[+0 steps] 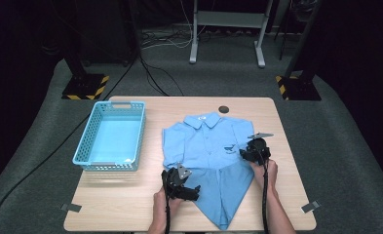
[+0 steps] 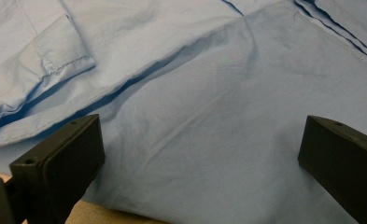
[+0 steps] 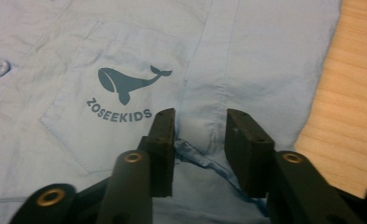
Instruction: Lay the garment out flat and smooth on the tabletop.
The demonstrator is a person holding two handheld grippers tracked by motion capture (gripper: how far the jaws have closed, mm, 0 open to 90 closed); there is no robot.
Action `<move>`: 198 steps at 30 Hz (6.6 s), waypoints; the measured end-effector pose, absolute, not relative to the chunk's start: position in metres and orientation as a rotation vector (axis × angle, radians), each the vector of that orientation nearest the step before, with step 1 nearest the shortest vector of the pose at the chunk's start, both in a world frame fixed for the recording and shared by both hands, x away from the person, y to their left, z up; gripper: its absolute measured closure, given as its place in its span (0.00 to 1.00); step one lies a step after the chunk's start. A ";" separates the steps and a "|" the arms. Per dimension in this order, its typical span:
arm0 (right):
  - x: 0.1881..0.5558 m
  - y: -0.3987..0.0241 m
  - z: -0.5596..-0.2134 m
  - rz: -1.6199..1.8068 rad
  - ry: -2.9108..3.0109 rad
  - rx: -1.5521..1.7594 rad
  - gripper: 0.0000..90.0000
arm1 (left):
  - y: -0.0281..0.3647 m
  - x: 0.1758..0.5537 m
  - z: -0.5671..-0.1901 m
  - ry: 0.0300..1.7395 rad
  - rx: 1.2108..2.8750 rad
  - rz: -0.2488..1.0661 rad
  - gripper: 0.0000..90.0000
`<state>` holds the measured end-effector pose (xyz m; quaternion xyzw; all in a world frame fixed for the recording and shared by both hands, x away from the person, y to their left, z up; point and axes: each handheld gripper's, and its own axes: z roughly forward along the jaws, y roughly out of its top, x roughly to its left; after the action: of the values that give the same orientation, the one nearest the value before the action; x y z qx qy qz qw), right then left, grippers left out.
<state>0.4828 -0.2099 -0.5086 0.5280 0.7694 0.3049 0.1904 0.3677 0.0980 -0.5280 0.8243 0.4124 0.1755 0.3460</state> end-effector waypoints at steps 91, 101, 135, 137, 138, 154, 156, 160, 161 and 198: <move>0.457 -0.290 -0.493 0.800 1.858 1.619 0.46 | 0.098 0.368 -0.528 1.075 2.137 0.459 0.00; 0.448 -0.242 -0.497 0.890 2.022 1.521 0.07 | 0.098 0.368 -0.528 1.073 2.139 0.460 0.00; 0.444 -0.218 -0.522 0.840 2.149 1.454 0.01 | 0.070 0.387 -0.527 1.016 2.162 0.434 0.00; 0.443 -0.223 -0.522 0.839 2.139 1.466 0.01 | 0.067 0.389 -0.527 1.013 2.163 0.432 0.00; 0.443 -0.225 -0.522 0.844 2.133 1.467 0.01 | 0.066 0.389 -0.527 1.012 2.163 0.432 0.00; 0.438 -0.229 -0.525 0.879 2.090 1.461 0.01 | 0.075 0.401 -0.524 1.054 2.130 0.444 0.00; 0.438 -0.229 -0.525 0.881 2.091 1.460 0.02 | 0.079 0.407 -0.520 1.066 2.121 0.458 0.00; 0.438 -0.229 -0.525 0.883 2.092 1.460 0.02 | 0.086 0.421 -0.510 1.097 2.099 0.482 0.01; 0.438 -0.229 -0.525 0.883 2.092 1.460 0.02 | 0.088 0.425 -0.509 1.105 2.101 0.487 0.01; 0.437 -0.229 -0.525 0.885 2.090 1.461 0.02 | 0.110 0.472 -0.513 1.215 2.095 0.488 0.71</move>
<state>0.4373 -0.2293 -0.5254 0.5282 0.7554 0.3198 0.2194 0.4718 0.1103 -0.5132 0.8007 0.4643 0.1866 0.3294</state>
